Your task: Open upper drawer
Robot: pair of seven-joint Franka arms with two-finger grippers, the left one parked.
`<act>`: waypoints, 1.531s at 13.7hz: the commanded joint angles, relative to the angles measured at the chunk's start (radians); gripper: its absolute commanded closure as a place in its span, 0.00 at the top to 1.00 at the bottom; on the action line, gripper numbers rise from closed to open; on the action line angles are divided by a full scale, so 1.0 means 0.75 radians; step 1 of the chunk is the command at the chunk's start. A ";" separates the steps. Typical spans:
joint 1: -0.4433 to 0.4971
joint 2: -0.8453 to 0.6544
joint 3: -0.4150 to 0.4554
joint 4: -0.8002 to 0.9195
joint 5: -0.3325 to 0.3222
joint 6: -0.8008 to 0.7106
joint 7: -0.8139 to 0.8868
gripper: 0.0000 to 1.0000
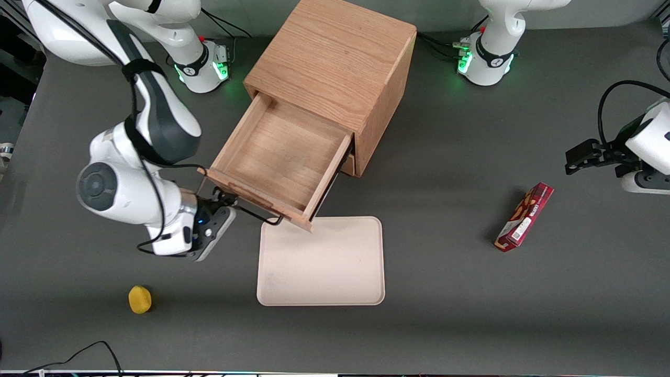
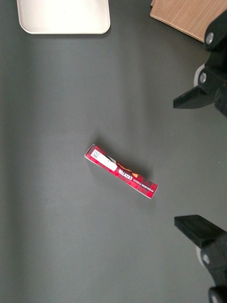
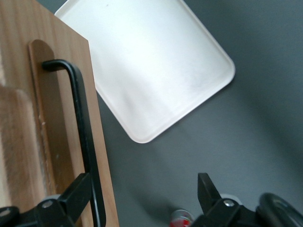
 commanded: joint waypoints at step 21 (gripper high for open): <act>-0.012 -0.775 -0.348 -0.304 0.032 -0.485 1.094 1.00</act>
